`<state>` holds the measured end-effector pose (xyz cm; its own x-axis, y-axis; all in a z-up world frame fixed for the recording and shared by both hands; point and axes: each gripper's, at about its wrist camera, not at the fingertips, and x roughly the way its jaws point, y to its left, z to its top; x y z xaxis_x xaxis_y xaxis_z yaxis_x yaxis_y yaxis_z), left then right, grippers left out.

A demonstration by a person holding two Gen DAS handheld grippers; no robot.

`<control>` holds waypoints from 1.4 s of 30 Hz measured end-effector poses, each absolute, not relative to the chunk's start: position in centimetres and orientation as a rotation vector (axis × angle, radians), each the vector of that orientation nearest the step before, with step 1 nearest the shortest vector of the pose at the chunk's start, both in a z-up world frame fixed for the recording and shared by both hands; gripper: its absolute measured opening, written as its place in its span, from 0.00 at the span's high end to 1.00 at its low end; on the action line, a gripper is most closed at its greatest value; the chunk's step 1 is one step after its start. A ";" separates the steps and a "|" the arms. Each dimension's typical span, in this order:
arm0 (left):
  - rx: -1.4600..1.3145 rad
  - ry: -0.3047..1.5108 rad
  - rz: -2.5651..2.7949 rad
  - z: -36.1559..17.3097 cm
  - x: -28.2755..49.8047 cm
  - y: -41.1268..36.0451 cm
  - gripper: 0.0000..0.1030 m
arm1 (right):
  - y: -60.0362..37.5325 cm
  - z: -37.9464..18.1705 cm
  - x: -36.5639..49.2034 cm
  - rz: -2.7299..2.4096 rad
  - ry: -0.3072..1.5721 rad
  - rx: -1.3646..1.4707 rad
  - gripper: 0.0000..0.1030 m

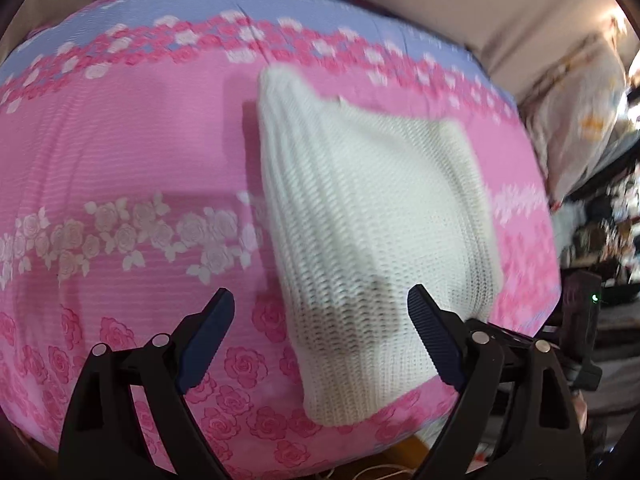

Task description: Fold small clothes

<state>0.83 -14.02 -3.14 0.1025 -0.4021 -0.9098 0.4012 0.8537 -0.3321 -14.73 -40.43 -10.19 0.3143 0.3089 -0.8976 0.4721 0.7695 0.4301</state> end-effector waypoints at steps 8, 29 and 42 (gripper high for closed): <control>0.031 1.359 -0.573 -4.2 0.2 -14.1 0.16 | -39.6 -2.9 -12.9 -0.134 1.112 0.576 0.46; 0.154 1.262 -0.516 -3.1 -0.2 -15.3 0.16 | -39.7 -8.0 -7.8 -0.160 1.202 0.560 0.73; -0.374 1.417 -0.457 -7.4 5.9 -11.9 0.12 | -42.4 -7.4 -6.6 -0.177 1.160 0.702 0.41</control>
